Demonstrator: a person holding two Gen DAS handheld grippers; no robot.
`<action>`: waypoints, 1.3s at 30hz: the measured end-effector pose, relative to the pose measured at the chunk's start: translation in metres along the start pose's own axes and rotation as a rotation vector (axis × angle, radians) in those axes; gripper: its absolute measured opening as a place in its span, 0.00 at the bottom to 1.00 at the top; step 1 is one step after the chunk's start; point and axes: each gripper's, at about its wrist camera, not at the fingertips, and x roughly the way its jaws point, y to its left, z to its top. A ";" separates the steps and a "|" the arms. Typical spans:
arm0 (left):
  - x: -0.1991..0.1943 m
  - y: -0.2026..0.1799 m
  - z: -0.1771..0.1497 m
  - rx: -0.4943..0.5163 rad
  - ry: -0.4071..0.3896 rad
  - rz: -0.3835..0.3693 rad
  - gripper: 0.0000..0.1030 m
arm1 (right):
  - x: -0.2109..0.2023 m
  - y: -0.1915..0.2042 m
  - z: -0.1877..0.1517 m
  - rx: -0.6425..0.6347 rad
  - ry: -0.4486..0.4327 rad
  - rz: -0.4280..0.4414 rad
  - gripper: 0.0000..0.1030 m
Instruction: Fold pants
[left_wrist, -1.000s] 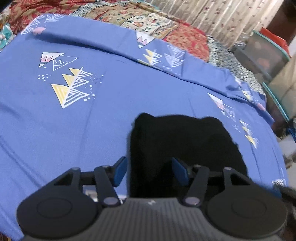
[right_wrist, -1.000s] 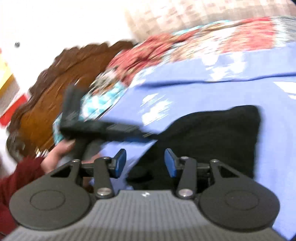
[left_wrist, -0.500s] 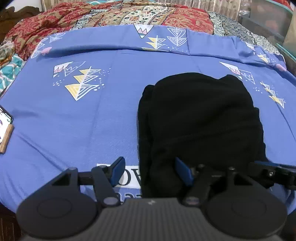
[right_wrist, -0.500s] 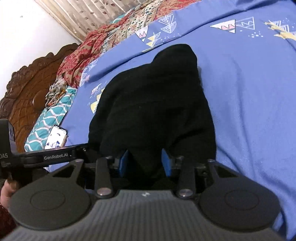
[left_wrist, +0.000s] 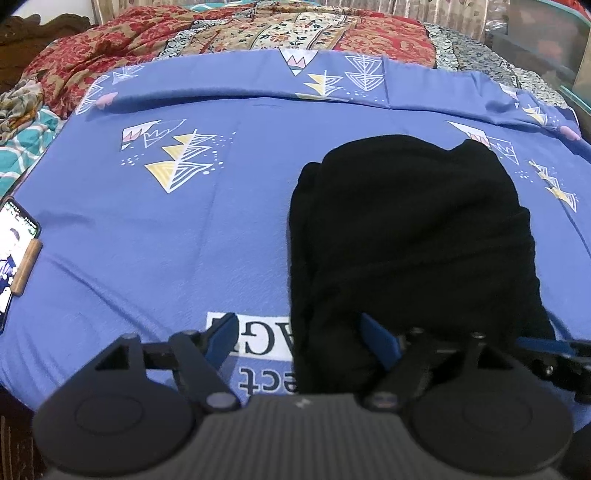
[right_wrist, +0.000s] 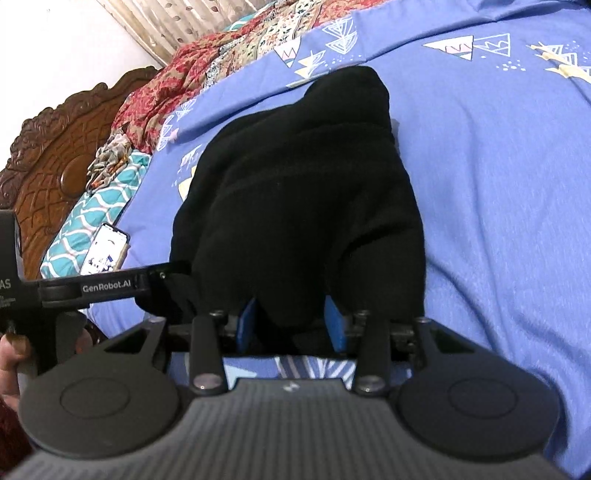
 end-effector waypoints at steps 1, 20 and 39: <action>0.000 0.000 0.000 -0.002 0.000 0.000 0.74 | 0.000 0.000 -0.001 -0.002 0.009 -0.001 0.43; -0.008 0.076 0.001 -0.259 -0.033 -0.332 1.00 | -0.057 -0.043 -0.006 0.074 -0.108 0.083 0.84; 0.053 0.036 0.062 -0.248 0.039 -0.587 0.54 | 0.037 -0.039 0.090 0.054 0.005 0.379 0.49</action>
